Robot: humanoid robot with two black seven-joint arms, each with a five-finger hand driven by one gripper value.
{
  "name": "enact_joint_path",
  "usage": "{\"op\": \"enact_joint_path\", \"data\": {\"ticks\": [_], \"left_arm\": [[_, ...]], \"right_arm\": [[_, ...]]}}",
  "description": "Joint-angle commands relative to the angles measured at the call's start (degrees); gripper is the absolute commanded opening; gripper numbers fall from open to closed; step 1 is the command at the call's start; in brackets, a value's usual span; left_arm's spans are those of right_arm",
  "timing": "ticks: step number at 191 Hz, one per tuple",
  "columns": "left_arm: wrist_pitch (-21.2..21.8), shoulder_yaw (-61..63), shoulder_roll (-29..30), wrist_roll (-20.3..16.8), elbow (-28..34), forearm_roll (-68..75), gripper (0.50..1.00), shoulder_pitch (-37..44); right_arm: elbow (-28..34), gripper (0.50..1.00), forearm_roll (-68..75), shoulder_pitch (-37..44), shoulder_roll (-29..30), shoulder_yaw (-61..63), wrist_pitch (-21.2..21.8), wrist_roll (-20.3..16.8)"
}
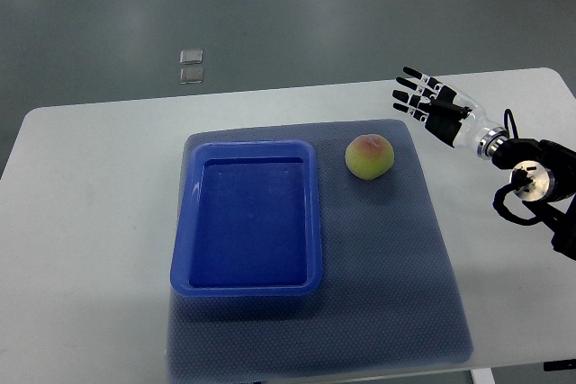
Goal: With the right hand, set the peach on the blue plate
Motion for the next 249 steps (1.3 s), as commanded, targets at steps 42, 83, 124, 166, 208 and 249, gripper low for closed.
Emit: {"op": "enact_joint_path", "data": {"ticks": [42, 83, 124, 166, 208, 249], "left_arm": [[0.06, -0.05, 0.0, 0.09, 0.27, -0.01, 1.0, 0.31], [0.06, 0.04, 0.0, 0.0, 0.36, -0.1, 1.0, 0.14], [0.06, 0.13, 0.0, 0.0, 0.63, -0.1, 1.0, -0.3], [0.06, 0.04, 0.0, 0.0, 0.54, -0.1, 1.0, -0.3], [0.06, 0.13, 0.0, 0.0, 0.54, -0.1, 1.0, -0.3], [0.06, 0.04, 0.0, 0.0, 0.54, -0.1, 1.0, -0.3]], "right_arm": [[0.0, 0.928, -0.09, -0.07, 0.0, -0.22, -0.07, 0.0], [0.0, 0.928, -0.35, 0.02, 0.0, -0.48, 0.11, 0.18], [0.0, 0.93, -4.04, 0.11, 0.27, -0.22, -0.24, 0.44], [-0.08, 0.93, -4.39, 0.37, 0.44, 0.13, -1.3, 0.53], [0.0, 0.928, -5.36, 0.46, 0.18, -0.04, -1.3, 0.88], [0.09, 0.928, -11.95, 0.9, -0.08, 0.04, -1.39, 5.62]]}}
